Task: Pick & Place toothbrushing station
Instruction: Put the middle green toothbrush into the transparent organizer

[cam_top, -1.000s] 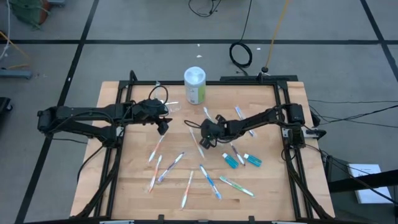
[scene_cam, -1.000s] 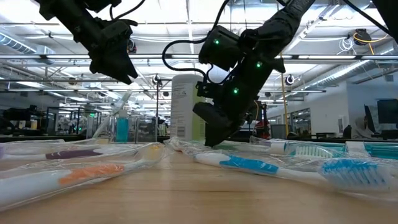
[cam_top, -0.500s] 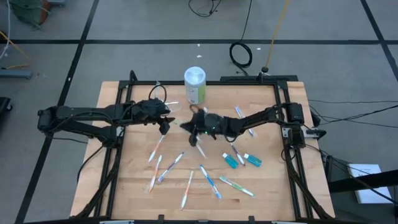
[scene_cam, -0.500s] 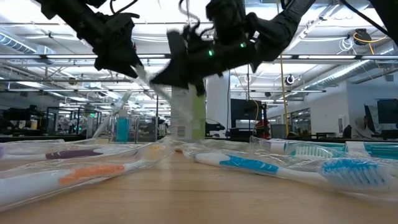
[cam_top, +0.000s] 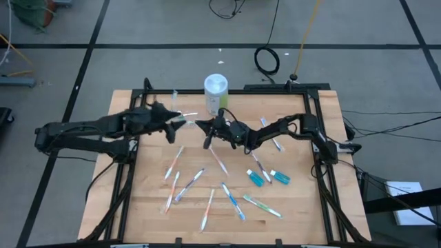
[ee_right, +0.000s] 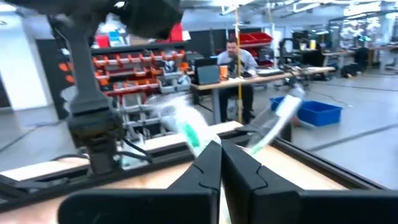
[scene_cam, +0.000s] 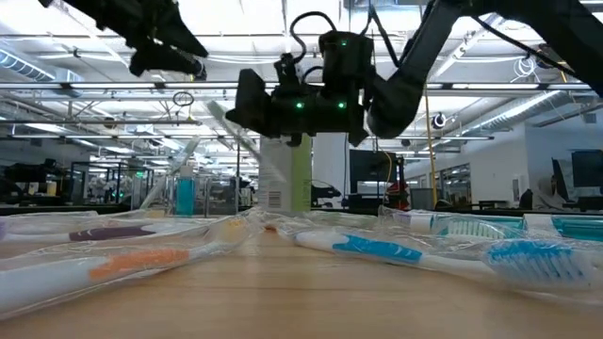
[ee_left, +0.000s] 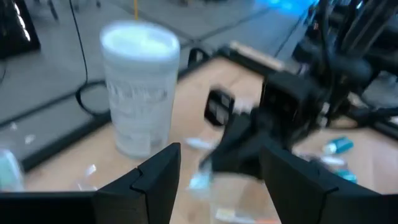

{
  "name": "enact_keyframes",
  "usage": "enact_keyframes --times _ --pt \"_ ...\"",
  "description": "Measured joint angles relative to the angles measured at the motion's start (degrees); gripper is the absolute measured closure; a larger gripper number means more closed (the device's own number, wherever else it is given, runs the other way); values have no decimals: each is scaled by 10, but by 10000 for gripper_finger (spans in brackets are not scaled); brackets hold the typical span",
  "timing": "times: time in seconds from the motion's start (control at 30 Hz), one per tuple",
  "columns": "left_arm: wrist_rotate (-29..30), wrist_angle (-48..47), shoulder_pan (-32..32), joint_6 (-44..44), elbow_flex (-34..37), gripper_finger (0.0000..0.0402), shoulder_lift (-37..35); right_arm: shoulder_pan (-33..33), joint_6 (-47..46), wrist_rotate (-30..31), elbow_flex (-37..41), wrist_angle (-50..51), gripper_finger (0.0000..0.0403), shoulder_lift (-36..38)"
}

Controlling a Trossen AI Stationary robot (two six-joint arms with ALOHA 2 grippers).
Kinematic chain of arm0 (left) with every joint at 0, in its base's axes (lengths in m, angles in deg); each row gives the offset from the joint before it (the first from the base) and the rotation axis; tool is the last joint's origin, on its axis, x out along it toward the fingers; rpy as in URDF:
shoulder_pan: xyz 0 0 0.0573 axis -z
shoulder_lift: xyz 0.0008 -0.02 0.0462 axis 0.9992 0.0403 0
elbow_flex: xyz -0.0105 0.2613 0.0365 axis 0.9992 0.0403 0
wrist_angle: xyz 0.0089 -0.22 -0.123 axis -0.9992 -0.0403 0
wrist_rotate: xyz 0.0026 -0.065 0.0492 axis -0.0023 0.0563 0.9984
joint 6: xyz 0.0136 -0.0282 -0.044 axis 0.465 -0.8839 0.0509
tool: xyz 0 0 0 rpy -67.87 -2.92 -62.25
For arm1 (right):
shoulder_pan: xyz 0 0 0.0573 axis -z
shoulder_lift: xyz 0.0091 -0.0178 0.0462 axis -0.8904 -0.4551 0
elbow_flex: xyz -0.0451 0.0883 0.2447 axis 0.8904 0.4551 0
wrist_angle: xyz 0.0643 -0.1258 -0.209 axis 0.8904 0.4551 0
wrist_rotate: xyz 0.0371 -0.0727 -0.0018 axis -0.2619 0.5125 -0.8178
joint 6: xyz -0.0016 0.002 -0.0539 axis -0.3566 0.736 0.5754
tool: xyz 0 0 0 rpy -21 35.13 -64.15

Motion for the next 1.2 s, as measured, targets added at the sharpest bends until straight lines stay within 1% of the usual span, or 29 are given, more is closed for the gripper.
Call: enact_keyframes --times 0.17,0.27,0.37,0.6,0.77,0.83,0.9,1.1,1.2 --pt "4 0 0 34 0 176 -54 8 -29 -2 -51 19 402 -12" --pt "4 0 0 50 0 176 -72 13 -14 1 -87 49 402 -10" --pt "4 0 0 65 0 176 -80 16 1 0 -121 69 402 -11" --pt "4 1 0 81 0 176 -83 39 2 4 -179 115 402 -11" --pt "4 3 0 83 0 176 -83 55 16 48 -184 119 402 -11" --pt "4 8 0 88 0 176 -83 64 15 38 -184 102 403 -12" --pt "4 17 0 101 0 176 -83 71 15 11 -184 93 403 -11" --pt "4 65 0 149 -1 176 -83 69 5 12 -184 106 403 -21" --pt "5 75 0 174 -1 176 -83 64 30 16 -183 87 403 -37"
